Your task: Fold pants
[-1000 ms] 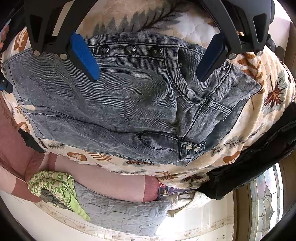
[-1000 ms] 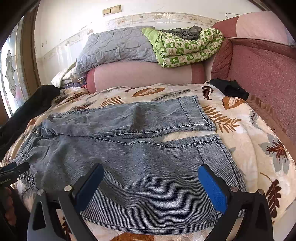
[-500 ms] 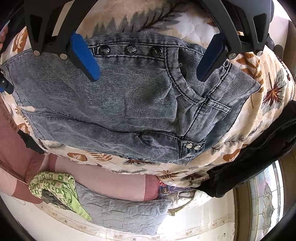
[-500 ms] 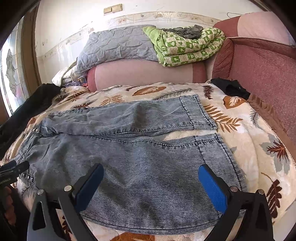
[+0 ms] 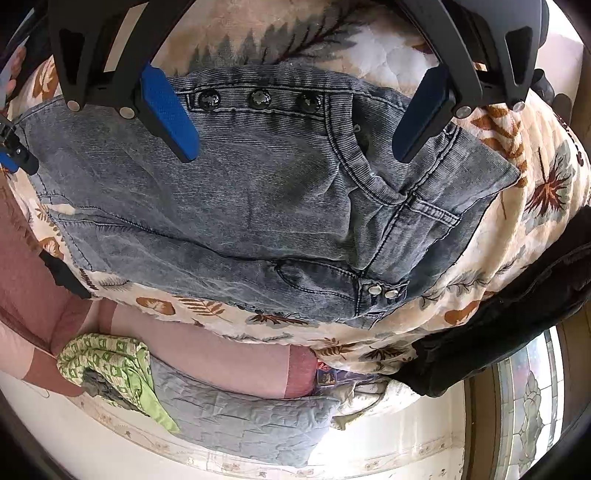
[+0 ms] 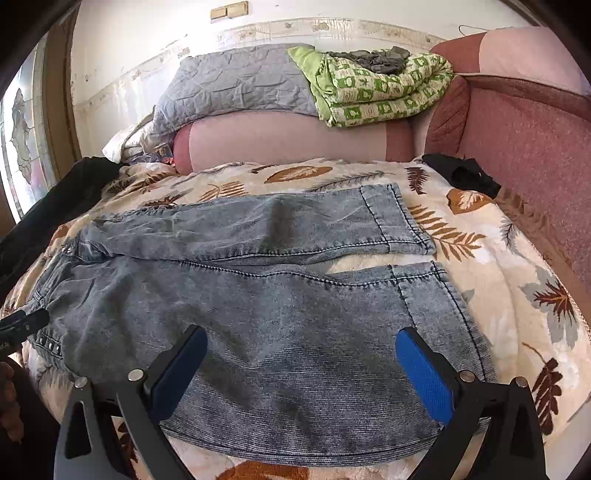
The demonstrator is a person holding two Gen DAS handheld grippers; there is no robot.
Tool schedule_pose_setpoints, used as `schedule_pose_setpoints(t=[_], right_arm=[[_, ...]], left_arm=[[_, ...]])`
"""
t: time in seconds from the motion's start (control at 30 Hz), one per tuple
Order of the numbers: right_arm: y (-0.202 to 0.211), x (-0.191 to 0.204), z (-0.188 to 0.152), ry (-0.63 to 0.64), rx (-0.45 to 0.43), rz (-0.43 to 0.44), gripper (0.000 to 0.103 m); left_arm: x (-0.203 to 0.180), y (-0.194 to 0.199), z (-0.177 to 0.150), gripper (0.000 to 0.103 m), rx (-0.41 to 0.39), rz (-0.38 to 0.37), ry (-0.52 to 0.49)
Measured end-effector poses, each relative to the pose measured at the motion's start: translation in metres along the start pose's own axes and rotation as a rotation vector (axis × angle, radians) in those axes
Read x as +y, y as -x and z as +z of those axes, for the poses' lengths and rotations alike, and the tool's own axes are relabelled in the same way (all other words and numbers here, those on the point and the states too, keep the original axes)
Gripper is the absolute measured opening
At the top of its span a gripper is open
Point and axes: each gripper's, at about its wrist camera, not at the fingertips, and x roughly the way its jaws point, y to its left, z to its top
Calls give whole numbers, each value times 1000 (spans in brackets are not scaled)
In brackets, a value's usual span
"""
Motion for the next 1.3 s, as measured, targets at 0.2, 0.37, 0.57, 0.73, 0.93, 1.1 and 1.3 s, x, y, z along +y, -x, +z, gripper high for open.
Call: schedule_pose_setpoints(t=[0.2,0.37,0.57,0.73,0.93,1.1,1.3], right_arm=[[13,-39,15,-153,75,136,103],[14,-106,32,-236,259,104,103],[6,-158,14,-399,458,224,103],[-8,-163,5,-443,500,272,102],[-25,-164,-2,-453,538,253,81],[-23,-165,-2,-415,546,223,59],[-20,-160,-6,-339,551,201,53]], left_arm=[[14,7,2,103,21,-30,23],[28,20,17,103,6,-10,2],[54,4,36,103,40,-3,53],[75,-13,41,103,96,-6,139],[102,-15,43,103,116,-12,231],[132,-15,46,103,144,-20,330],[153,-23,46,103,215,8,377]])
